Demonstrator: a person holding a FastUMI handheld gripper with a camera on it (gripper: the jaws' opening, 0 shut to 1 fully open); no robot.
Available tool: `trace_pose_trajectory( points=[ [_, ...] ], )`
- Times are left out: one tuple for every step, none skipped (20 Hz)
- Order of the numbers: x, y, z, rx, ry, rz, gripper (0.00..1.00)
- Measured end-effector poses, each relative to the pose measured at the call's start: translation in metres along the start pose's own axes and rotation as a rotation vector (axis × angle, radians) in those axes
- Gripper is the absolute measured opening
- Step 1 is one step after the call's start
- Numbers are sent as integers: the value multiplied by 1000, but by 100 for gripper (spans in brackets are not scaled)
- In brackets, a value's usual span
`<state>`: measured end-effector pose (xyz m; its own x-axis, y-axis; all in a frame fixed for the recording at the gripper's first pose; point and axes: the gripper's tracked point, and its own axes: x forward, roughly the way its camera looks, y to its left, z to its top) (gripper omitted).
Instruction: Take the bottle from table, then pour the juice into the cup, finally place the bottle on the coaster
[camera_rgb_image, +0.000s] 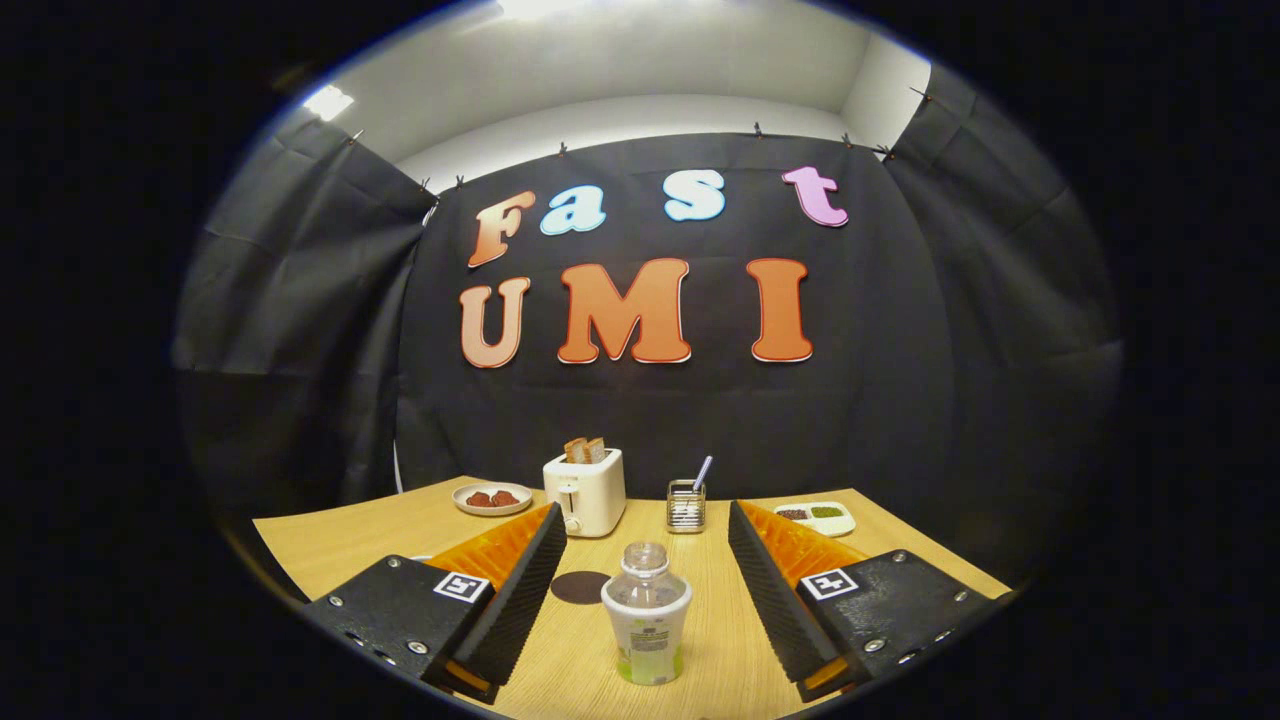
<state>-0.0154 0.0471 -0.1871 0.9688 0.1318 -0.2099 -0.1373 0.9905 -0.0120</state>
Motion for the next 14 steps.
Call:
trace_pose_trajectory(
  points=[
    [2, 2, -8, -10, 4, 0, 97],
    [4, 1, -16, -12, 12, -10, 97],
    [6, 2, -26, -4, 27, -15, 97],
    [8, 4, -35, 8, 50, -16, 97],
    [10, 5, -47, 22, 73, -15, 97],
    [11, 6, -55, 33, 92, -13, 98],
    [13, 7, -63, 39, 109, -13, 97],
    [14, 6, -69, 41, 121, -18, 97],
    [15, 4, -75, 39, 133, -24, 97],
    [16, 4, -80, 38, 142, -30, 97],
    [16, 4, -85, 40, 150, -32, 97],
    [17, 4, -90, 43, 156, -34, 97],
    [19, 3, -95, 45, 168, -39, 96],
    [21, 2, -102, 47, 183, -47, 96]
  ],
)
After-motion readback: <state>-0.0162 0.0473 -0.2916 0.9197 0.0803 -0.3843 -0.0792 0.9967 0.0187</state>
